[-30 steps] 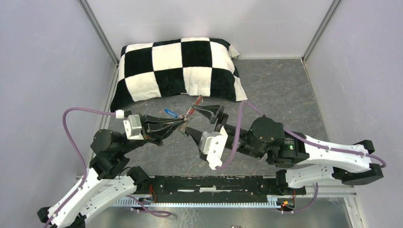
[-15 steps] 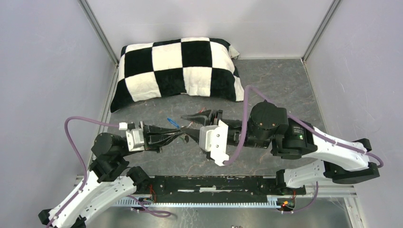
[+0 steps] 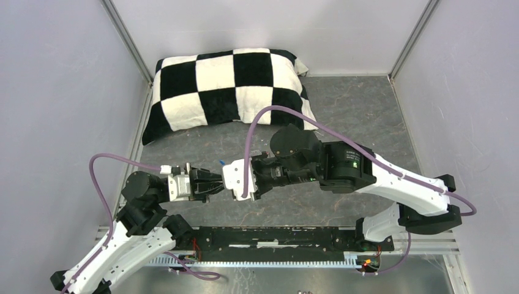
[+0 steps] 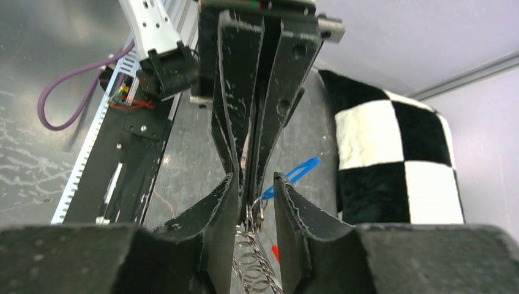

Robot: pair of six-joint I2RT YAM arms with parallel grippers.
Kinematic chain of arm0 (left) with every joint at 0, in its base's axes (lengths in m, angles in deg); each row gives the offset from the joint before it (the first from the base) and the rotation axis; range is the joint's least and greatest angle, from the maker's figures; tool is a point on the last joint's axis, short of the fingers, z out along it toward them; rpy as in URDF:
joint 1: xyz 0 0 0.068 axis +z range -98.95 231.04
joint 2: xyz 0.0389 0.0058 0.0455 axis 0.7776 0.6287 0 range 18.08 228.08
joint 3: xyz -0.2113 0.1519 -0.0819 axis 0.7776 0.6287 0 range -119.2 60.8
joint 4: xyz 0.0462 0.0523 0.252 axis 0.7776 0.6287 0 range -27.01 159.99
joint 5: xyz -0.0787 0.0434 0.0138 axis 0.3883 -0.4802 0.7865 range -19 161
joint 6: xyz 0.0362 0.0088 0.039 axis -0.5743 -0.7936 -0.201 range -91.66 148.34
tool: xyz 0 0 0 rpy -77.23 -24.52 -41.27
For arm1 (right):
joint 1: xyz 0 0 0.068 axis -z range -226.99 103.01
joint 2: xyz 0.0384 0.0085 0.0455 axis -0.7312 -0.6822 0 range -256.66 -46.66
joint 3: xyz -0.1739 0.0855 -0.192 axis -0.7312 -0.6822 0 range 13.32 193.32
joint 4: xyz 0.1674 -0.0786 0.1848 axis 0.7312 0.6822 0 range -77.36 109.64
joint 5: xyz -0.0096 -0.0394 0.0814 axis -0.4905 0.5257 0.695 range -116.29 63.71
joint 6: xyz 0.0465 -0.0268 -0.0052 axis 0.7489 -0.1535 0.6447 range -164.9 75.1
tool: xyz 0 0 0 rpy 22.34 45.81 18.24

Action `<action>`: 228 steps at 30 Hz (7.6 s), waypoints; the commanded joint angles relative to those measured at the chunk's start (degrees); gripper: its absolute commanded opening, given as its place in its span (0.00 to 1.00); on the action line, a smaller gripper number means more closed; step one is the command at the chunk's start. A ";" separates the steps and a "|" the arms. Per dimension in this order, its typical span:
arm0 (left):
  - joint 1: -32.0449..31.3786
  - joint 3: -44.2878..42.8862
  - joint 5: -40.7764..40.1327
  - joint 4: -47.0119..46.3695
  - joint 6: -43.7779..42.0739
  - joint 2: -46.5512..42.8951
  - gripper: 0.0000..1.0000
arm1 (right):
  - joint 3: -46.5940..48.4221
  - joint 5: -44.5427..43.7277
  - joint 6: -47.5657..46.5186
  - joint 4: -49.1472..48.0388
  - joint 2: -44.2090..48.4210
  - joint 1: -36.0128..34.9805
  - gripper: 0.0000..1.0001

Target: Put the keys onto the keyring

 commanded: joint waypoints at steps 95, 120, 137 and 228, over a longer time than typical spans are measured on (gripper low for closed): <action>0.00 -5.79 0.51 29.78 -39.15 -3.54 0.38 | -9.58 1.59 6.87 1.93 -0.73 2.51 0.00; 0.00 -11.06 6.29 40.19 -41.19 2.52 0.23 | -12.62 6.17 6.84 -0.47 -0.04 2.52 0.00; 0.00 -10.67 9.24 43.26 -41.95 0.44 0.10 | -16.73 7.48 7.87 -5.73 1.18 2.62 0.00; 0.00 -11.68 -4.16 29.69 -20.81 -1.45 0.23 | -43.51 13.72 21.01 -41.76 16.58 8.11 0.00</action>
